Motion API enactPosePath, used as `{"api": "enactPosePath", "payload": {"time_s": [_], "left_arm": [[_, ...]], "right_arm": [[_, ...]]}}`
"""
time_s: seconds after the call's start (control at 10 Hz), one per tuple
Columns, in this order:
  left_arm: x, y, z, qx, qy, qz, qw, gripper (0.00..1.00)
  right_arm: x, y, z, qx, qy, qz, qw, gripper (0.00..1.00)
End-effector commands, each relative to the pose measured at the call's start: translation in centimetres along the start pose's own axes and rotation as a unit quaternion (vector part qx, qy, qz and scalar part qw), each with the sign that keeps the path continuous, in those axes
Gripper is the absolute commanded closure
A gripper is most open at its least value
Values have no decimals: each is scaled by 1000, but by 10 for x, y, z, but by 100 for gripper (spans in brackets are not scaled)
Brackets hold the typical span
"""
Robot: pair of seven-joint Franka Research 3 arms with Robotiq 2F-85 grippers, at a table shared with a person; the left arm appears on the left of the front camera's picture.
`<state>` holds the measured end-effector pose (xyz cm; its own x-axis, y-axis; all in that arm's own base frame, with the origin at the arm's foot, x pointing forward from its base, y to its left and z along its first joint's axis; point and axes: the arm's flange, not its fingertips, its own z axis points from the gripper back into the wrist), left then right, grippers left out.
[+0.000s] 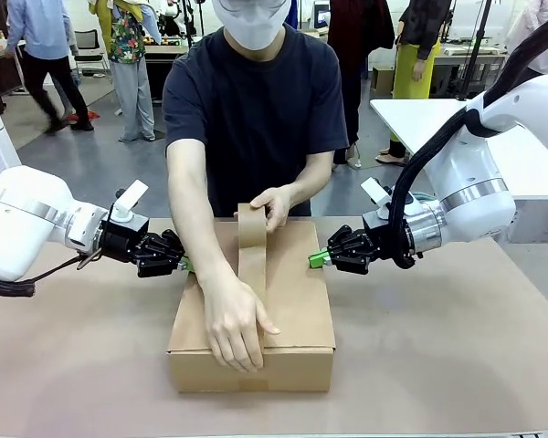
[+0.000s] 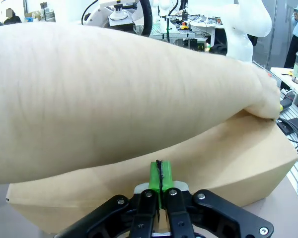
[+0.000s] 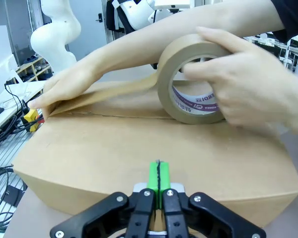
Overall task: Wrap the clocks to prevent damage.
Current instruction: After the human seals the box with tape, release both hands from the side flaps of the Package Box.
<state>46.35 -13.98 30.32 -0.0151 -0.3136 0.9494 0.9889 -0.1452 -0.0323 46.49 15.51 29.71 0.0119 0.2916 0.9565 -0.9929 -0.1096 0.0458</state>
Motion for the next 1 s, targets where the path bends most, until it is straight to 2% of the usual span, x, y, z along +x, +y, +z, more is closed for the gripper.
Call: {"api": "enactPosePath", "payload": {"time_s": [0.0,0.9], "left_arm": [[-2,0,-2,5,1,2,1000,100],[-2,0,-2,5,1,2,1000,100]], "right_arm": [[-3,3,-6,-11,1,-4,1000,99],[-3,3,-6,-11,1,-4,1000,99]]}}
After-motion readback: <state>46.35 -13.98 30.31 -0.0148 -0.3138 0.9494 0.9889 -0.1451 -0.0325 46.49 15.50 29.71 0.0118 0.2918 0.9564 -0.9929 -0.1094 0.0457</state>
